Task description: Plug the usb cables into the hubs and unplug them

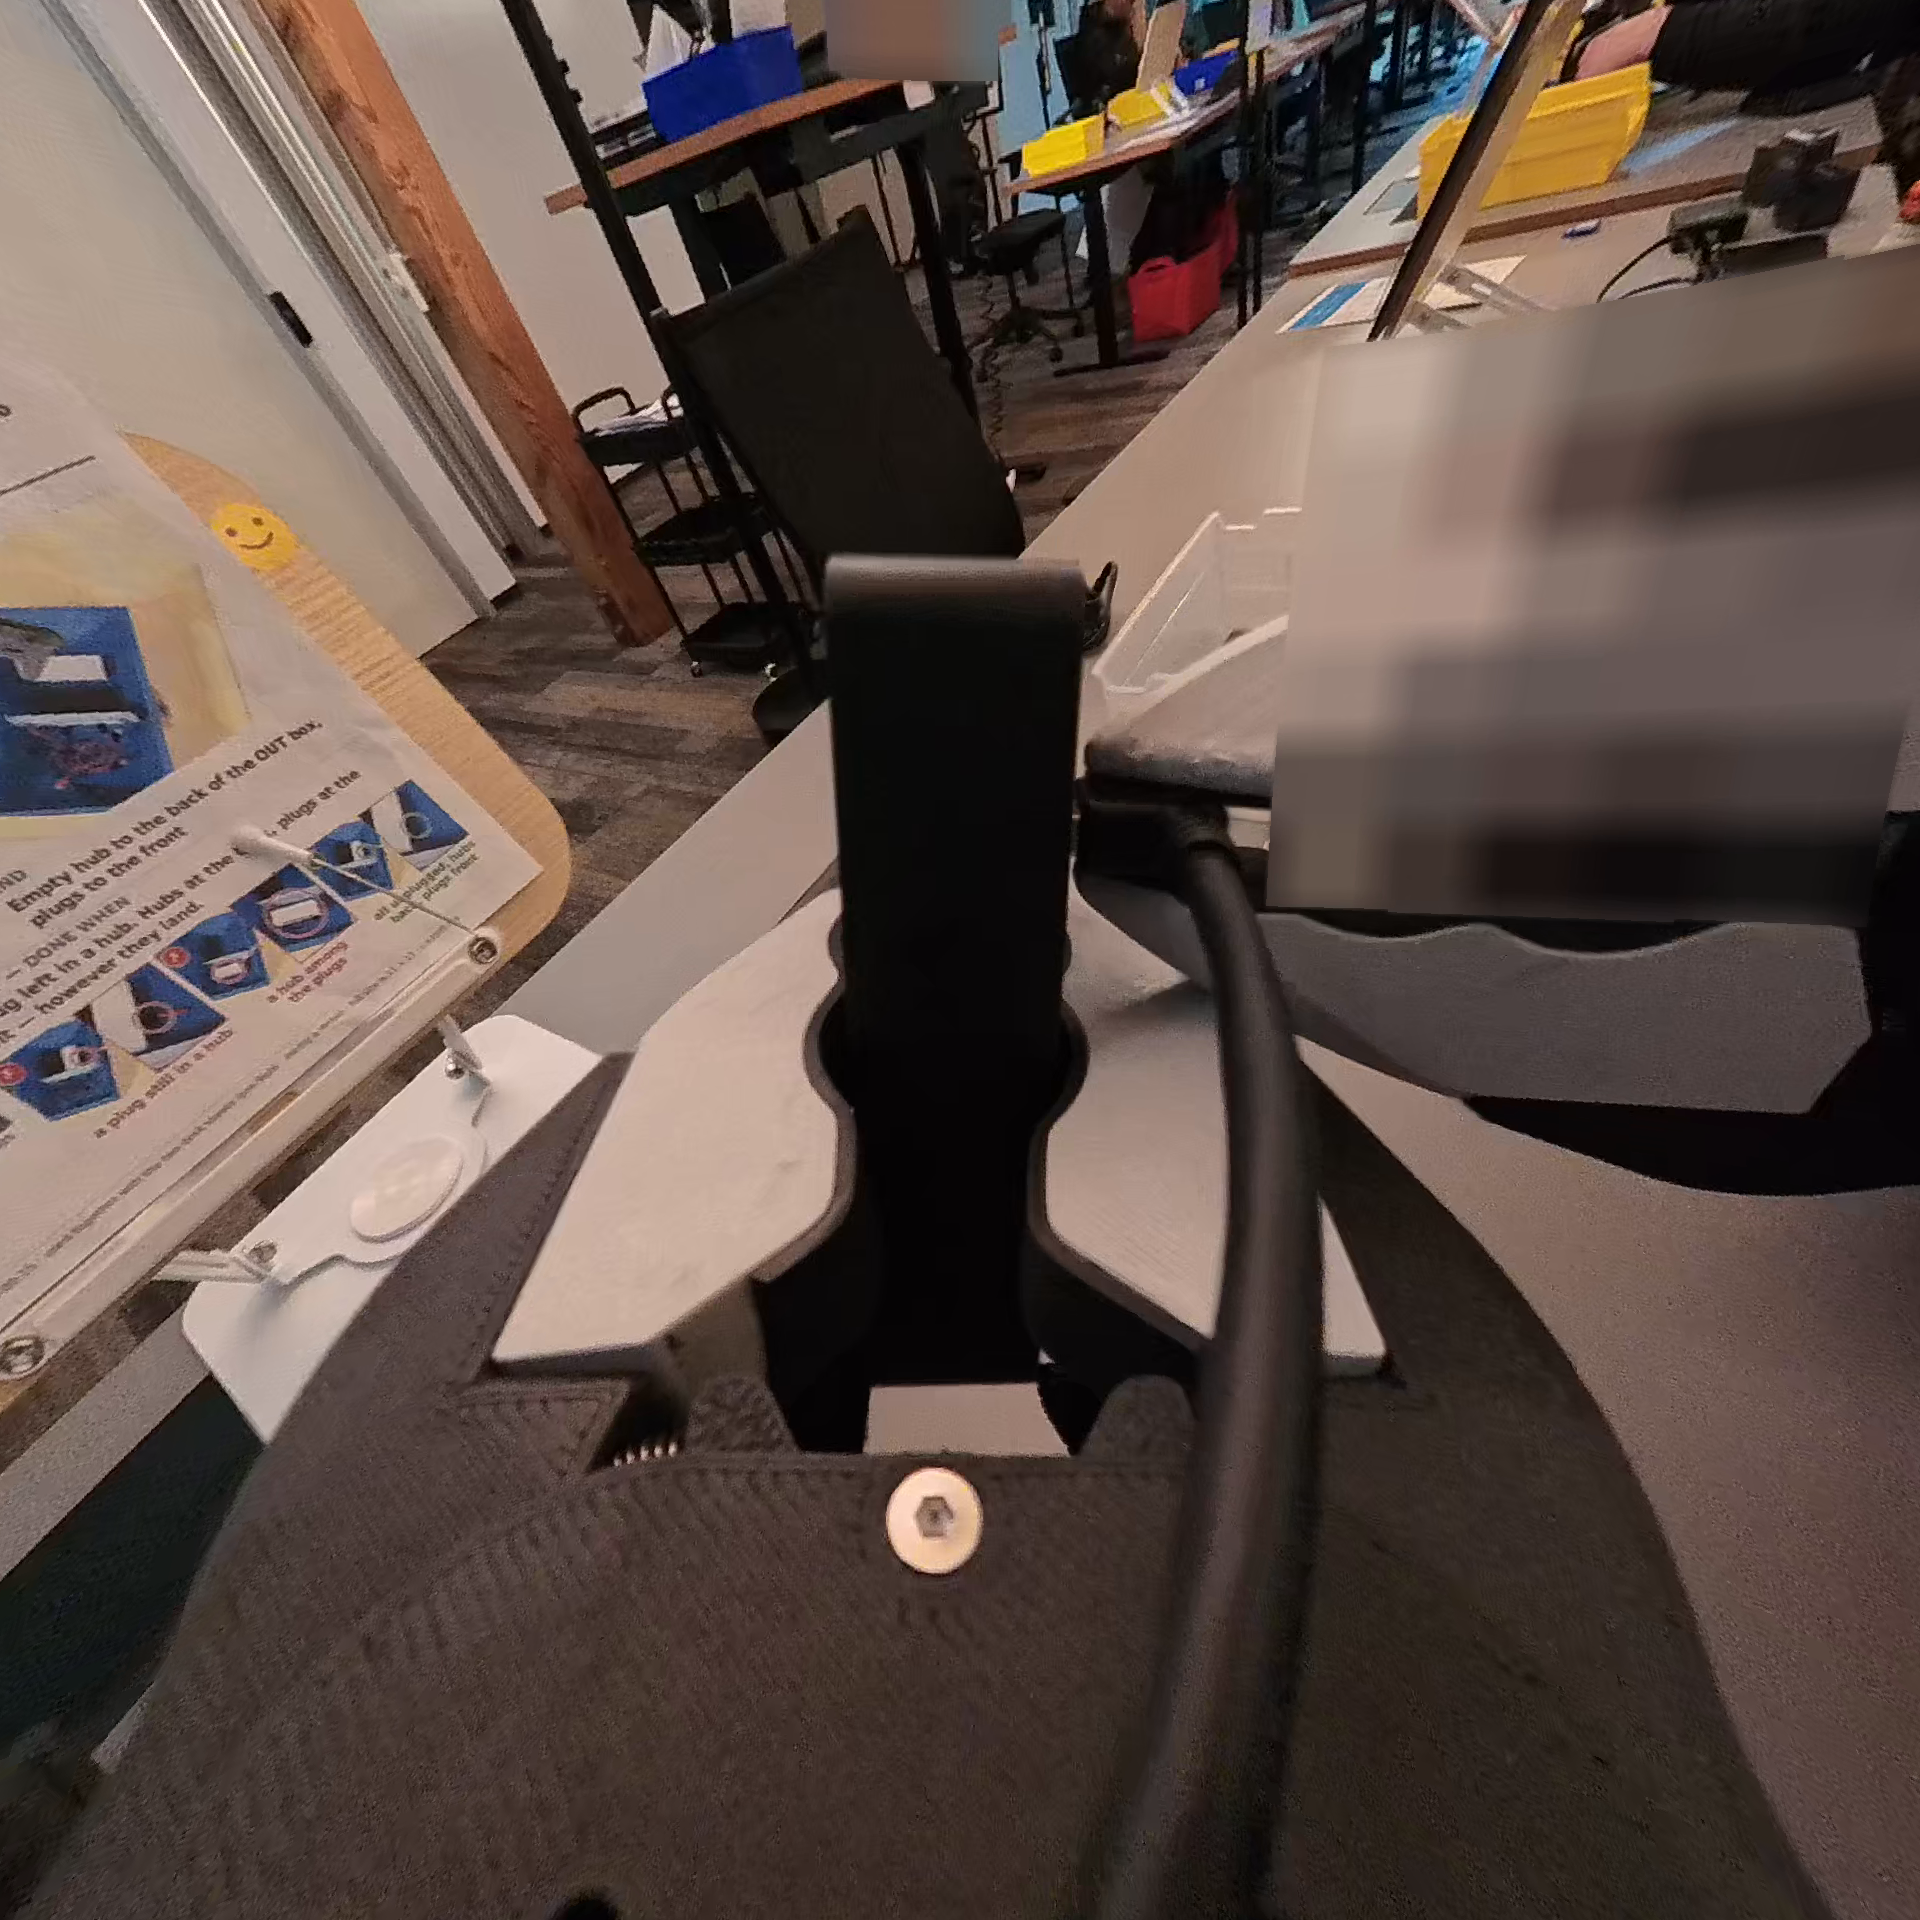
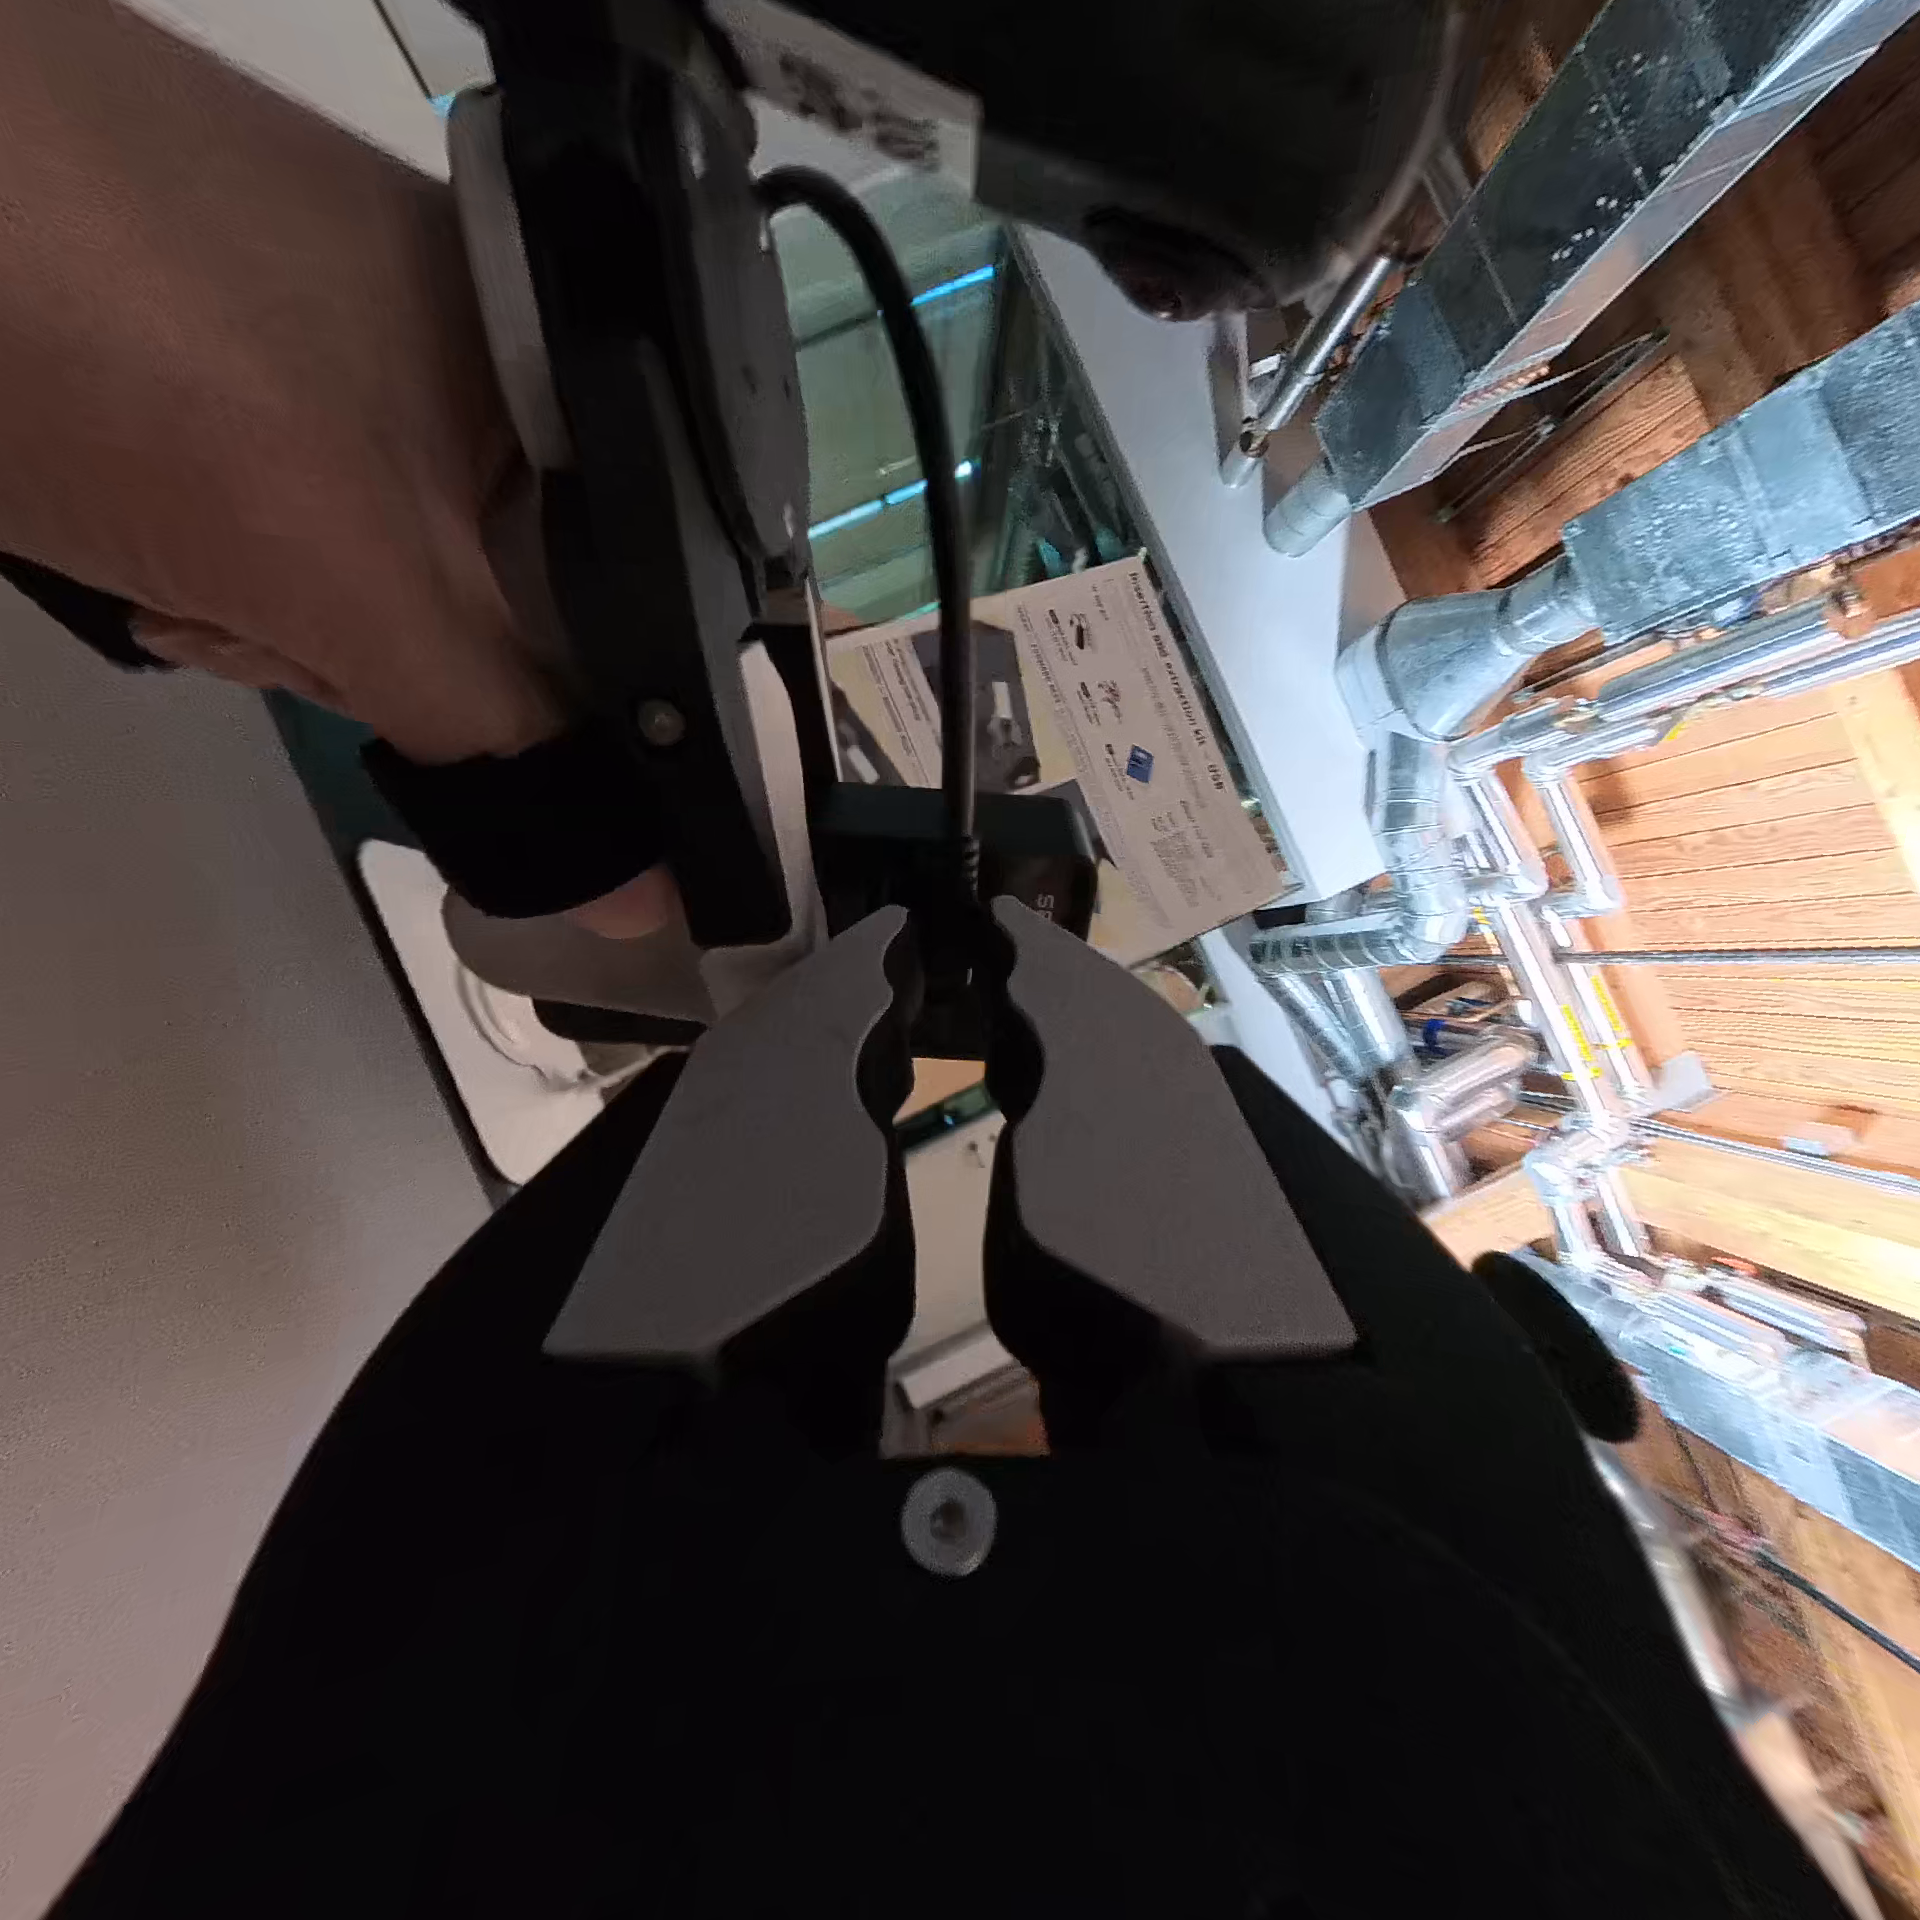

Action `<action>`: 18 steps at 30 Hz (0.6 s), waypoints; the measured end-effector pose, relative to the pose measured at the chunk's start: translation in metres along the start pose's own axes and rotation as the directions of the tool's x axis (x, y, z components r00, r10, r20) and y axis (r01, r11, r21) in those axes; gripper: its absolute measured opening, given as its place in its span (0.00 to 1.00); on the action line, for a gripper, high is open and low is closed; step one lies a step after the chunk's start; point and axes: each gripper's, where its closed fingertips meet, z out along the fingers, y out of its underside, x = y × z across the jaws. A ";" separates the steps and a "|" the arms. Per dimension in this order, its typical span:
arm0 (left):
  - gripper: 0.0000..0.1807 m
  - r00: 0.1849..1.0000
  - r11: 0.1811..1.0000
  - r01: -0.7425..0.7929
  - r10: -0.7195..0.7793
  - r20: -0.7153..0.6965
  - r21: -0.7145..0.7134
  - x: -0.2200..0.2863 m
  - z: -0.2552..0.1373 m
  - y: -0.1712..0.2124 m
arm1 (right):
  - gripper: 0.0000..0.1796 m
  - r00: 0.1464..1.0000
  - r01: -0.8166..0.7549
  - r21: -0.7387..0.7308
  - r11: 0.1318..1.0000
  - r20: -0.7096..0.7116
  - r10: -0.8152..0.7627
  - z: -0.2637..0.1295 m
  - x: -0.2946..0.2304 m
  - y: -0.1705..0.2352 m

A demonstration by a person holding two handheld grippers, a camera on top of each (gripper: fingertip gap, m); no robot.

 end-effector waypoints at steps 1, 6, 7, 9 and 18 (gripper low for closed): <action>0.16 1.000 1.000 -0.003 0.003 0.002 0.003 0.000 0.001 0.000 | 0.05 1.000 -0.018 0.004 1.000 0.012 0.018 0.000 0.000 0.000; 0.16 0.995 0.997 -0.074 0.073 0.068 0.014 -0.003 0.005 0.002 | 0.05 0.998 -0.045 0.013 0.999 0.050 0.044 0.000 -0.006 0.003; 0.16 0.997 0.998 -0.057 0.056 0.052 0.011 -0.003 0.006 0.003 | 0.05 0.998 -0.048 0.018 0.999 0.052 0.047 0.000 -0.006 0.003; 0.16 1.000 1.000 -0.014 0.014 0.017 0.010 -0.004 0.007 0.004 | 0.05 0.997 -0.056 0.019 0.998 0.055 0.054 0.001 -0.007 0.003; 0.16 0.982 0.994 0.106 -0.103 -0.156 0.011 0.005 0.011 0.010 | 0.04 0.998 -0.013 0.022 1.000 0.069 0.012 0.002 -0.011 0.003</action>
